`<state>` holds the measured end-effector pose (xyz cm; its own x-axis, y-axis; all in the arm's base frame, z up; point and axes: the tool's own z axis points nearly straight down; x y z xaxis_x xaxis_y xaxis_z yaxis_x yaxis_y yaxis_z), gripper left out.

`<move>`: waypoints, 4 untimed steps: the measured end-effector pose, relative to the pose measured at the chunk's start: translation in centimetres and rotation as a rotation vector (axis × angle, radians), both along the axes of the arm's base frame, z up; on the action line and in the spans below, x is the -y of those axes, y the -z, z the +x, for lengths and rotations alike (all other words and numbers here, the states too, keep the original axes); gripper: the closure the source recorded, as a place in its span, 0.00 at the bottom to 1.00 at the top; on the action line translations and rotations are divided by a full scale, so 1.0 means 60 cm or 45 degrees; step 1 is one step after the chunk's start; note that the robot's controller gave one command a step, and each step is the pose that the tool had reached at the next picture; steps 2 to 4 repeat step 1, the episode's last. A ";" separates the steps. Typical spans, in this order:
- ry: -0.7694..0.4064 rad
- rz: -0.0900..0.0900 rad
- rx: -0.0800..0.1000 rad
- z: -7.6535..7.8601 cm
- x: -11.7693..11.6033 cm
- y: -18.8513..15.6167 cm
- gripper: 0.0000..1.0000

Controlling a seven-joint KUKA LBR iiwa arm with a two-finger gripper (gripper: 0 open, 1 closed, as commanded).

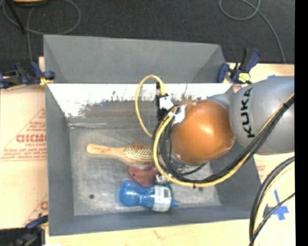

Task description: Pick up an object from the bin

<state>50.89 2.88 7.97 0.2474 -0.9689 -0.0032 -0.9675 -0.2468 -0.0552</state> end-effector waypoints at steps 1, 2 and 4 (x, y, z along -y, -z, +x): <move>-0.008 -0.019 -0.064 -0.001 0.022 -0.301 1.00; -0.008 -0.019 -0.064 -0.001 0.022 -0.301 1.00; -0.008 -0.019 -0.064 -0.001 0.022 -0.301 1.00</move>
Offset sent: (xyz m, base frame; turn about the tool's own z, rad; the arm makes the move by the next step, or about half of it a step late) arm 0.0000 0.0000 0.0000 0.0000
